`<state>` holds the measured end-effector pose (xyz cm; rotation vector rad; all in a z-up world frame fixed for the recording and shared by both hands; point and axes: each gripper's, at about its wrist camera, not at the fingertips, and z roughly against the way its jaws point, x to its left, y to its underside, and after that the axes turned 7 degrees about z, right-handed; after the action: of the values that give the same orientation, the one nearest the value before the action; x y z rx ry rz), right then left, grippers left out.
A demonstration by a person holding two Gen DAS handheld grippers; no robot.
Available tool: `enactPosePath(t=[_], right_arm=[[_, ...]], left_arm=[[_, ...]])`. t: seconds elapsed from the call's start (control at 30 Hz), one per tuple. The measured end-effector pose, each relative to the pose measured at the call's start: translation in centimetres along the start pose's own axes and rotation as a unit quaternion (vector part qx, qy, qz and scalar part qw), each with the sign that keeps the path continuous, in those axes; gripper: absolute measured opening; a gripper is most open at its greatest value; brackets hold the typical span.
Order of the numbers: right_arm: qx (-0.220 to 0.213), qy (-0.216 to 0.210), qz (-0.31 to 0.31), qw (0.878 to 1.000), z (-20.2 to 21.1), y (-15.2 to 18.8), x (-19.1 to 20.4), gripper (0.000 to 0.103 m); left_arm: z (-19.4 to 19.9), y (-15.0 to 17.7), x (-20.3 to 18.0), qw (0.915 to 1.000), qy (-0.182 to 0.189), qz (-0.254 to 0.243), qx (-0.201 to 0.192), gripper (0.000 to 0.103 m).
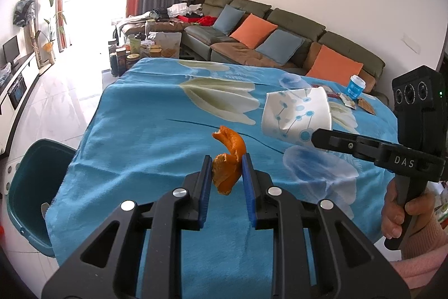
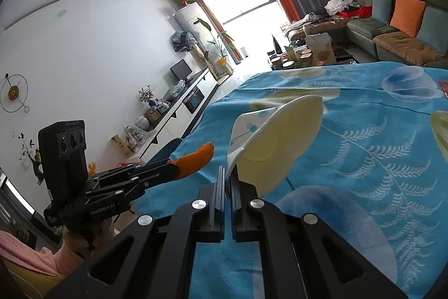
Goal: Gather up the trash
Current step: 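Lift the orange peel and paper cup and hold them above the bed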
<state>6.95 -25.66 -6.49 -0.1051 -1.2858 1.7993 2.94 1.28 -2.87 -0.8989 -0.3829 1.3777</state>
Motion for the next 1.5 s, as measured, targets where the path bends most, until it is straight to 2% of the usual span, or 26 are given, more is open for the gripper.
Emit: enactPosePath(t=[1.5], right_arm=[[0.027,-0.057,0.022,0.998,-3.7,-0.7,3.0,0.002]], left_arm=[[2.9,0.4,2.8,0.9982,-0.039,0.039,-0.023,0.022]])
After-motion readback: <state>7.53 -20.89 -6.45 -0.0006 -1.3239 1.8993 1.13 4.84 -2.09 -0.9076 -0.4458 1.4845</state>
